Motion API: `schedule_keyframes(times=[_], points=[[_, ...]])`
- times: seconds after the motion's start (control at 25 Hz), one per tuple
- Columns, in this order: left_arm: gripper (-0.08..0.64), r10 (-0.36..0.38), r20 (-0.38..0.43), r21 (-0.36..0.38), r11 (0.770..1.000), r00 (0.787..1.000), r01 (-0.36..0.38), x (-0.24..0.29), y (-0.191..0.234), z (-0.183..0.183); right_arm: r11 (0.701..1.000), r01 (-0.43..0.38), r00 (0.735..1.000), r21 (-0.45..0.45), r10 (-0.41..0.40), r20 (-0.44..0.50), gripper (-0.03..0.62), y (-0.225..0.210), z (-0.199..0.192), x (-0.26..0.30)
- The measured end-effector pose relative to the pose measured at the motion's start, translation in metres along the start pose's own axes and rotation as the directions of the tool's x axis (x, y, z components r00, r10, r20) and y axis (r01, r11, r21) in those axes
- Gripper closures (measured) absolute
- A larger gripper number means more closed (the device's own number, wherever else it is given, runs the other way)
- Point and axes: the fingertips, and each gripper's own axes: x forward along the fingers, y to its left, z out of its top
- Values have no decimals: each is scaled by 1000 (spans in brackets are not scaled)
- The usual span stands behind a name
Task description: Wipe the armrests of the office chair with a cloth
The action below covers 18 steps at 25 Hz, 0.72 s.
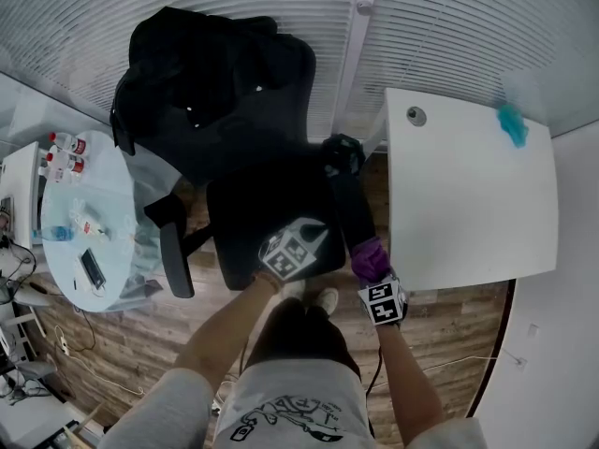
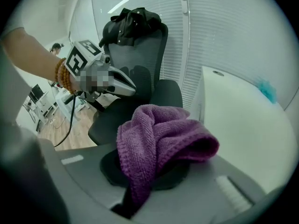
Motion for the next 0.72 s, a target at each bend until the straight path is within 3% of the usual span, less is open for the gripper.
schedule_keyframes(times=[0.32, 0.72], points=[[560, 0, -17, -11, 1000, 1000, 0, -2, 0, -7, 999, -38, 999, 10, 38, 24, 561, -7, 27, 6], [560, 8, -6, -18, 1000, 1000, -9, -8, 1, -16, 997, -59, 998, -57, 59, -15, 561, -20, 75, 45]])
